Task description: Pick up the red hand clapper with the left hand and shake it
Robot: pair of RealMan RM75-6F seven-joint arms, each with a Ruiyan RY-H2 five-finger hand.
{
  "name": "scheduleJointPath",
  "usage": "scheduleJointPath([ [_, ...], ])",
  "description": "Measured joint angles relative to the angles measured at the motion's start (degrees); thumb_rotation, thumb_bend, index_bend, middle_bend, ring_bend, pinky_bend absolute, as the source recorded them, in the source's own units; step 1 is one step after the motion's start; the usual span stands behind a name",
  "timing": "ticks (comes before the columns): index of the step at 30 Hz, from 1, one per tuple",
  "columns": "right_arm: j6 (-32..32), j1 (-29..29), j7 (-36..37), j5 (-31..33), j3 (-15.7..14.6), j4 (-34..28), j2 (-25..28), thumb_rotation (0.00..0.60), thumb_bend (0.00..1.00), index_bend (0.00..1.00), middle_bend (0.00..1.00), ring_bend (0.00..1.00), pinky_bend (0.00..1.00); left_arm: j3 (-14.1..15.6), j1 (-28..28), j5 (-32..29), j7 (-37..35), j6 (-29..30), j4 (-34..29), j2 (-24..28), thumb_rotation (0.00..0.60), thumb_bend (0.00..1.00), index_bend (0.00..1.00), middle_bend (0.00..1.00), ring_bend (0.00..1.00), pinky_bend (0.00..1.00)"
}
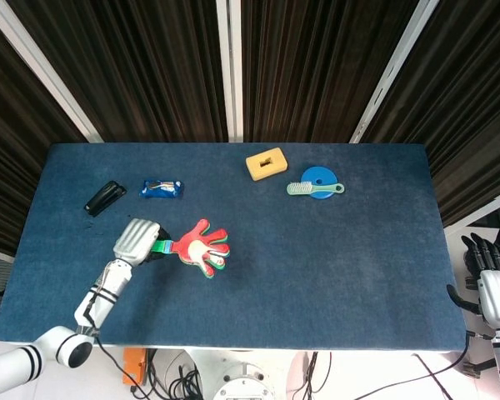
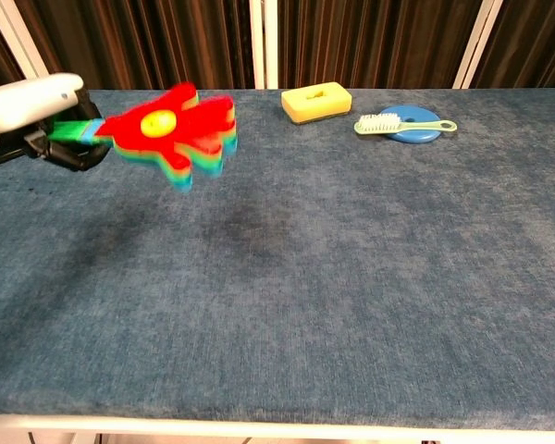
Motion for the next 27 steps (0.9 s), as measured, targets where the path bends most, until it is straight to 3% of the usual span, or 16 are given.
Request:
scheduleJointPath([
  [3,-0.10,0.00,0.06,0.03,-0.03,-0.02,0.06,0.600,0.21,0.00,0.00,0.00,0.00,-2.76,0.72,-5.40,-12.12,-1.16,-4.73,0.92,0.600,0.71,1.00,1.00,1.00,1.00],
  [10,-0.71,0.21,0.03,0.37,0.02,0.08,0.01,0.600,0.21,0.00,0.00,0.00,0.00,-12.92,3.37,-17.18,-40.16,-4.02,-12.80,3.73,0.600,0.71,1.00,1.00,1.00,1.00],
  [14,-0.89,0.34,-0.28,0.26,-0.10,0.10,-0.21,0.600,0.21,0.00,0.00,0.00,0.00,-15.06,4.39,-17.23,-47.49,-5.44,-13.85,4.97,0.600,0.71,1.00,1.00,1.00,1.00],
  [17,-0.88,0.32,-0.43,0.37,-0.08,0.01,-0.18,0.600,0.21,0.00,0.00,0.00,0.00,-13.96,4.30,-13.87,-46.60,-4.92,-12.62,5.07,0.600,0.71,1.00,1.00,1.00,1.00],
  [20,-0.84,0.34,-0.62,0.33,-0.05,-0.18,-0.08,0.600,0.21,0.00,0.00,0.00,0.00,-11.54,3.77,-7.98,-40.02,-2.78,-9.55,4.44,0.600,0.71,1.00,1.00,1.00,1.00],
  [27,-1.13,0.40,-0.36,0.43,-0.15,0.08,-0.24,0.600,0.21,0.00,0.00,0.00,0.00,-2.79,1.20,11.08,-13.57,4.44,4.22,0.87,0.600,0.71,1.00,1.00,1.00,1.00],
])
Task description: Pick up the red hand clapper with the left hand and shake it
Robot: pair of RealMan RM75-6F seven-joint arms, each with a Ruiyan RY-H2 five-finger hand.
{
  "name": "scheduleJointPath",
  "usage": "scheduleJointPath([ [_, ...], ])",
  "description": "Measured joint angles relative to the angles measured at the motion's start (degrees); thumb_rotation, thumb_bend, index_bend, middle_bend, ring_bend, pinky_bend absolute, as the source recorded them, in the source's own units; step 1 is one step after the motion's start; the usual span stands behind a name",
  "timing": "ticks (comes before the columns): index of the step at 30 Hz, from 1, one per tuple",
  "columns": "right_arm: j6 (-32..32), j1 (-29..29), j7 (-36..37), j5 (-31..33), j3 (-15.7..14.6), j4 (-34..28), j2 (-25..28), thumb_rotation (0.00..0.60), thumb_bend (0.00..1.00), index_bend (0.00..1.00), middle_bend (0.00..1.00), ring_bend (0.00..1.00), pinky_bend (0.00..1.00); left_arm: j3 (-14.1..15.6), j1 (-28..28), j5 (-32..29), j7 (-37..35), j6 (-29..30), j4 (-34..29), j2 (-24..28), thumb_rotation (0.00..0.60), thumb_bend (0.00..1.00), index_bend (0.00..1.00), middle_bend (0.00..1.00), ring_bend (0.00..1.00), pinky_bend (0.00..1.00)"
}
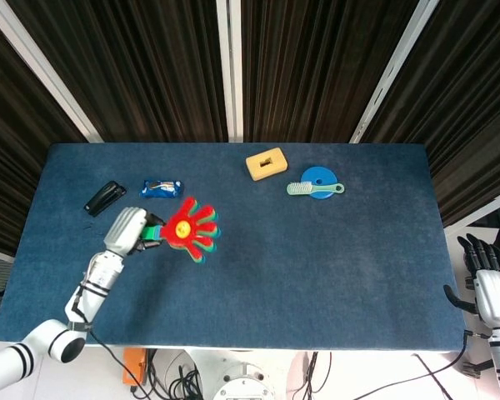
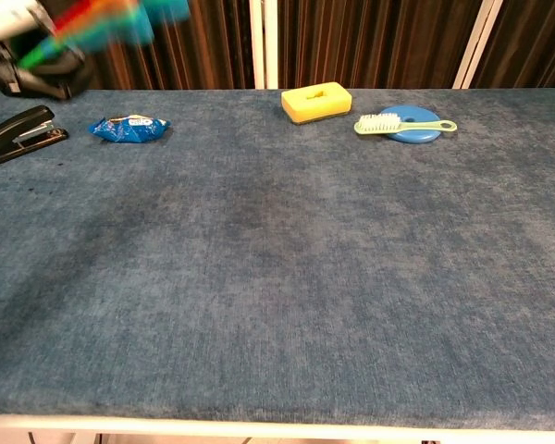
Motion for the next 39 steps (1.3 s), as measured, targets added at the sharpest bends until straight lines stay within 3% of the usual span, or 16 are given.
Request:
scheduleJointPath([
  [3,-0.11,-0.05,0.40,0.25,0.04,0.36,0.00,0.600,0.21,0.00,0.00,0.00,0.00,3.84,-1.51,5.39,9.34,0.85,4.49,-1.19,0.600,0.71,1.00,1.00,1.00,1.00],
  [7,-0.38,-0.02,0.97,0.47,0.11,0.87,-0.04,0.600,0.21,0.00,0.00,0.00,0.00,7.52,-3.24,5.59,14.84,0.65,6.73,-2.14,0.600,0.71,1.00,1.00,1.00,1.00],
  [16,-1.29,0.31,1.50,0.49,-0.08,1.90,-0.71,0.600,0.21,0.00,0.00,0.00,0.00,5.84,-4.95,-3.55,17.43,-3.81,3.08,-3.88,0.600,0.71,1.00,1.00,1.00,1.00],
  [23,-0.75,0.07,2.49,0.70,0.23,2.53,-0.43,0.600,0.21,0.00,0.00,0.00,0.00,5.60,-6.89,-9.93,26.13,-7.90,6.93,-9.14,0.600,0.66,1.00,1.00,1.00,1.00],
  [24,-0.70,0.01,2.75,0.80,0.30,2.69,-0.37,0.600,0.21,0.00,0.00,0.00,0.00,5.74,-7.11,-10.18,26.77,-8.07,7.64,-9.52,0.600,0.64,0.96,0.97,0.98,0.97],
  [25,-0.69,-0.02,2.97,0.88,0.34,2.83,-0.33,0.600,0.21,0.00,0.00,0.00,0.00,6.12,-7.34,-10.30,27.33,-8.35,8.25,-9.73,0.600,0.63,0.88,0.92,0.93,0.93],
  [26,-0.70,-0.05,3.18,0.95,0.38,3.00,-0.32,0.600,0.21,0.00,0.00,0.00,0.00,6.42,-7.44,-10.41,27.58,-8.73,8.37,-9.68,0.600,0.62,0.68,0.78,0.81,0.83],
  [28,-0.77,-0.09,3.62,1.01,0.39,3.37,-0.35,0.600,0.21,0.00,0.00,0.00,0.00,6.92,-7.75,-11.01,28.16,-10.39,7.74,-8.97,0.599,0.62,0.20,0.32,0.43,0.58],
  [29,-0.79,-0.10,3.78,0.98,0.37,3.48,-0.39,0.600,0.21,0.00,0.00,0.00,0.00,7.10,-7.89,-11.29,28.41,-11.29,7.11,-8.48,0.599,0.62,0.05,0.12,0.25,0.44],
  [30,-0.75,-0.13,3.93,0.89,0.35,3.63,-0.46,0.600,0.21,0.00,0.00,0.00,0.00,7.23,-7.97,-11.48,28.56,-12.09,6.41,-8.05,0.600,0.62,0.01,0.03,0.16,0.35],
  [31,-0.66,-0.15,3.98,0.83,0.35,3.69,-0.51,0.600,0.21,0.00,0.00,0.00,0.00,7.38,-8.02,-11.76,28.72,-12.75,5.59,-7.61,0.600,0.62,0.00,0.00,0.09,0.25],
  [33,-0.35,-0.25,4.12,0.74,0.39,3.80,-0.59,0.600,0.21,0.00,0.00,0.00,0.00,7.48,-7.98,-12.44,29.10,-12.62,4.30,-6.78,0.600,0.62,0.00,0.00,0.01,0.11],
  [35,-0.11,-0.31,4.16,0.65,0.45,3.81,-0.60,0.600,0.21,0.00,0.00,0.00,0.00,7.38,-7.76,-13.00,29.79,-11.30,2.77,-5.93,0.600,0.58,0.00,0.00,0.00,0.05],
  [37,0.06,-0.33,4.05,0.49,0.48,3.68,-0.55,0.600,0.21,0.00,0.00,0.00,0.00,7.08,-7.31,-13.22,30.35,-9.10,1.67,-5.13,0.600,0.48,0.00,0.00,0.00,0.03],
  [39,0.12,-0.30,3.83,0.34,0.47,3.46,-0.52,0.600,0.21,0.00,0.00,0.00,0.00,6.73,-6.71,-13.35,30.80,-6.75,0.48,-4.23,0.600,0.27,0.00,0.00,0.00,0.02],
])
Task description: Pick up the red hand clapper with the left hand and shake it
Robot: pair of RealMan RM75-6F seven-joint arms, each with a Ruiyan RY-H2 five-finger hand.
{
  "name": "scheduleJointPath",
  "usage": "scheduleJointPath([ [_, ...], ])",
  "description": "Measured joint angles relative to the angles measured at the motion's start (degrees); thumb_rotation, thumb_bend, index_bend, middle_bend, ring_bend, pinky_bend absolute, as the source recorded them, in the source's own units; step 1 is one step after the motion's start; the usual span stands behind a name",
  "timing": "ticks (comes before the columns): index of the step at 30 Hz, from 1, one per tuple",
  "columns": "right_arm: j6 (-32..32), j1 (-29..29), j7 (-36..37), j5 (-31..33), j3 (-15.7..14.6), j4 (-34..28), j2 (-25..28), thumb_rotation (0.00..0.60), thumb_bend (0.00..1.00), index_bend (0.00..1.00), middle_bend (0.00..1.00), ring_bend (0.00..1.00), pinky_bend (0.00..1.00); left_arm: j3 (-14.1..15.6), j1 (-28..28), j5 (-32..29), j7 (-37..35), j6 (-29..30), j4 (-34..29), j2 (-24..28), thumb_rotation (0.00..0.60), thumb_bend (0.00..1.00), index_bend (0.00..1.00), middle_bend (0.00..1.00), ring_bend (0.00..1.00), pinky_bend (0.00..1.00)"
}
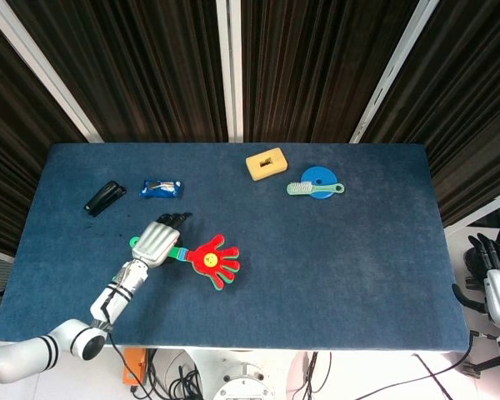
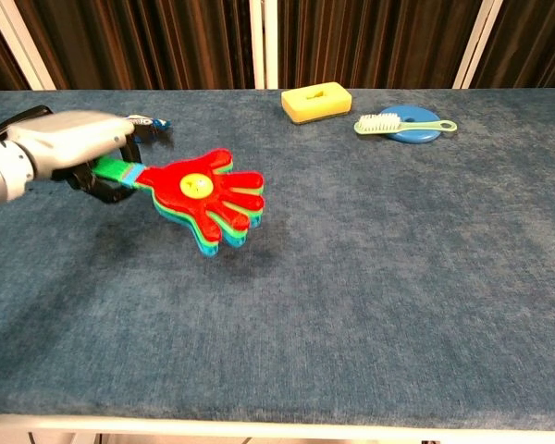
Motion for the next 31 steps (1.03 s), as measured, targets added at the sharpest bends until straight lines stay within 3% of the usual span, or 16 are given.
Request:
scheduleJointPath([
  [3,-0.04,0.14,-0.50,-0.28,-0.07,-0.35,-0.05,0.600,0.21,0.00,0.00,0.00,0.00,-0.29,1.07,-0.40,0.46,2.78,-3.23,2.34,0.600,0.05,0.00,0.00,0.00,0.01],
  [5,-0.08,0.25,-0.88,-0.55,-0.16,-0.63,-0.16,0.600,0.21,0.00,0.00,0.00,0.00,-0.03,1.64,-0.59,0.33,2.90,-5.86,4.37,0.600,0.01,0.00,0.00,0.00,0.00],
  [12,0.87,0.16,-2.27,-1.32,-0.33,-2.21,0.05,0.600,0.21,0.00,0.00,0.00,0.00,1.43,1.83,-0.40,-2.80,1.08,-8.15,6.54,0.600,0.00,0.00,0.00,0.00,0.00],
  [18,1.03,0.09,-2.10,-0.97,0.03,-3.09,0.97,0.600,0.21,0.00,0.00,0.00,0.00,1.41,2.95,0.57,-3.19,4.46,-9.94,8.85,0.600,0.00,0.00,0.00,0.00,0.00],
  [24,1.19,0.31,-2.33,-1.23,0.18,-3.06,0.64,0.600,0.21,0.00,0.00,0.00,0.00,2.99,9.21,1.91,-3.45,14.22,-12.59,13.84,0.598,0.00,0.00,0.00,0.00,0.00],
  [31,1.60,0.01,-5.61,-1.39,-0.52,-1.52,-1.42,0.600,0.20,0.00,0.00,0.00,0.00,8.36,23.83,2.74,-9.30,28.45,-8.20,18.80,0.523,0.00,0.00,0.00,0.00,0.00],
])
